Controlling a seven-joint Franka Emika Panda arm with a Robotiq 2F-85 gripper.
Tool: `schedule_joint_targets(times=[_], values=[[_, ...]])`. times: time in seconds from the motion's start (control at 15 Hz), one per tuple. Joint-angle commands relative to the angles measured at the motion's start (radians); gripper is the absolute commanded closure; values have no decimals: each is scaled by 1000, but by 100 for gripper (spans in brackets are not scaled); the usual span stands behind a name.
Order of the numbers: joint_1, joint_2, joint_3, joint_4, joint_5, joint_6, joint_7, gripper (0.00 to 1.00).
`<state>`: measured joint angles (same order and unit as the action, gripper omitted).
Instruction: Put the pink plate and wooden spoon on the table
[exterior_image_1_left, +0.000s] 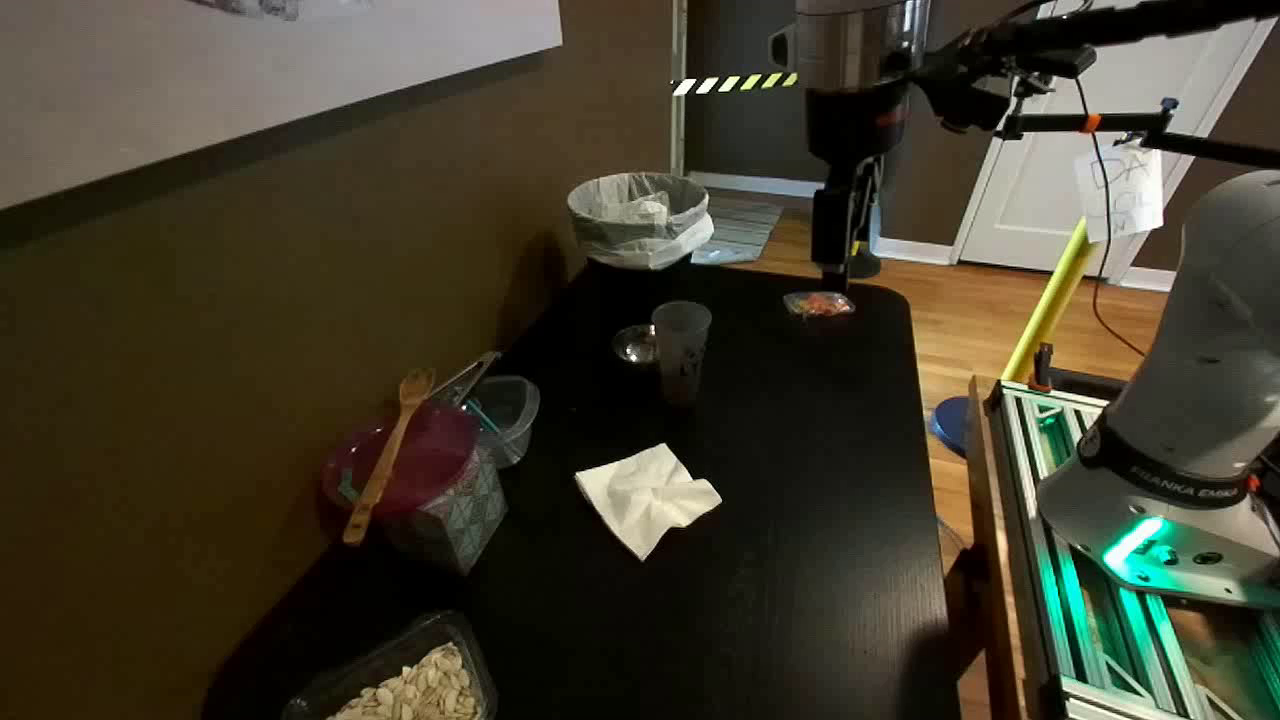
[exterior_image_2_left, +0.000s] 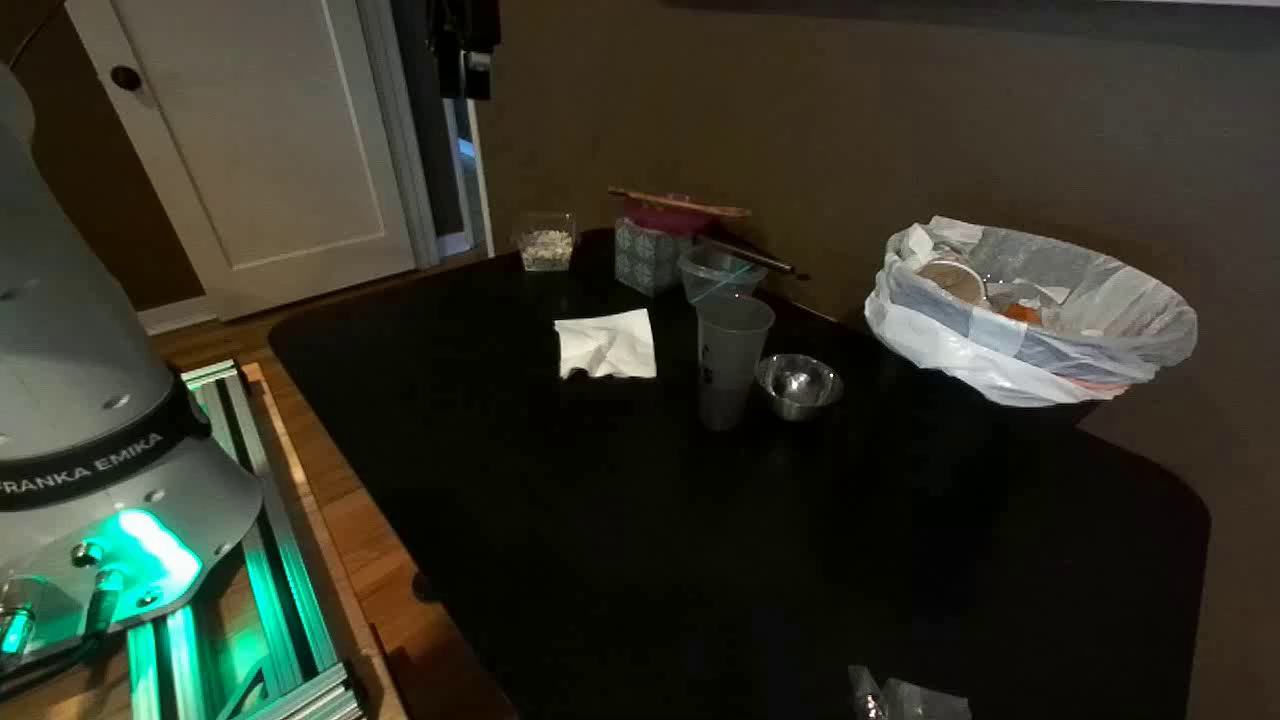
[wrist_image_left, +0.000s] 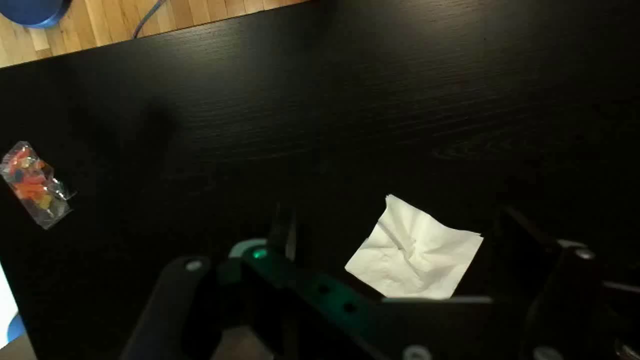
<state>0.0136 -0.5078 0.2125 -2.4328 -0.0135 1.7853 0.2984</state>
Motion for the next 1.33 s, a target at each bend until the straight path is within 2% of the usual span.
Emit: schedule_joint_targets(times=[0.0, 0.47, 0.8, 1.0, 1.07, 1.2, 1.27], values=[[19, 2, -16, 1, -8, -2, 7, 0], [19, 2, -17, 1, -8, -2, 7, 0], [18, 253, 18, 203, 57, 65, 145, 0], [18, 414, 47, 316, 47, 108, 351, 0], [30, 463, 49, 342, 46, 136, 411, 0], [62, 556, 40, 383, 32, 267, 506, 0], [81, 608, 29, 415, 37, 311, 515, 0]])
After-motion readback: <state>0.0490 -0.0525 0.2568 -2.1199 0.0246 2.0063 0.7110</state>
